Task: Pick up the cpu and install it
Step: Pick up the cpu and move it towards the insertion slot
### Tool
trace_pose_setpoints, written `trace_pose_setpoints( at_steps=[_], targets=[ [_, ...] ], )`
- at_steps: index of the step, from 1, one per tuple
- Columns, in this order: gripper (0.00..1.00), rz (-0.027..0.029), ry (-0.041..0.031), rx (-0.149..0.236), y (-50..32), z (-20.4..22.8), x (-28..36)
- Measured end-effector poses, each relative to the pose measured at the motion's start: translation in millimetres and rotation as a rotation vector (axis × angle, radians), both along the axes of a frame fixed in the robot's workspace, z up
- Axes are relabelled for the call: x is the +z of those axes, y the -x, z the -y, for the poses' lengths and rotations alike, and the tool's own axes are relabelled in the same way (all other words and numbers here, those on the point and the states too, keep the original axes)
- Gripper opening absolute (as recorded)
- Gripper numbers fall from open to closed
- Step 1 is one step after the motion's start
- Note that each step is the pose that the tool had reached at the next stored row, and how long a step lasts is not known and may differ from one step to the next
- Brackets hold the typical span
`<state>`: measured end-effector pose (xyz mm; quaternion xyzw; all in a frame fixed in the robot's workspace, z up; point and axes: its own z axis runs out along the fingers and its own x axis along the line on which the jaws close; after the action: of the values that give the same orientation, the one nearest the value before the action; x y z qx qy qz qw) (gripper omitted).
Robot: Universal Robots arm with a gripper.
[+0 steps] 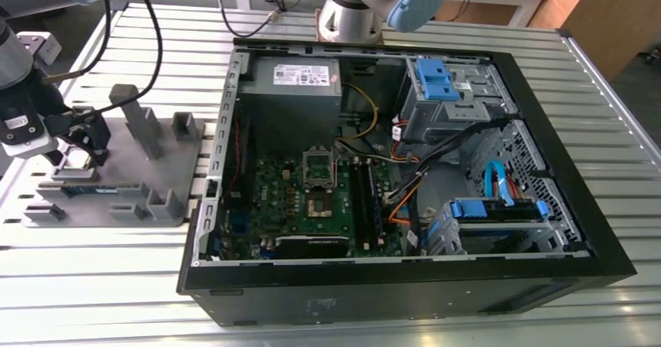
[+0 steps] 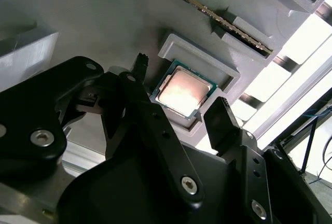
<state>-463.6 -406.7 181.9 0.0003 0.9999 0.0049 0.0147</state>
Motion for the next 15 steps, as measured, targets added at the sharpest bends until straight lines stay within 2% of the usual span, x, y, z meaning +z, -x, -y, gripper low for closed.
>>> trace_pose_setpoints(
  at_steps=[5,6,15],
  targets=[
    [0.69,-0.0001,0.0,0.0,0.0,0.0,0.0],
    [0.62,0.0,0.0,0.0,0.0,0.0,-0.1],
    [0.62,0.0002,-0.0004,0.0,1.7,0.0,-0.2]
  ],
)
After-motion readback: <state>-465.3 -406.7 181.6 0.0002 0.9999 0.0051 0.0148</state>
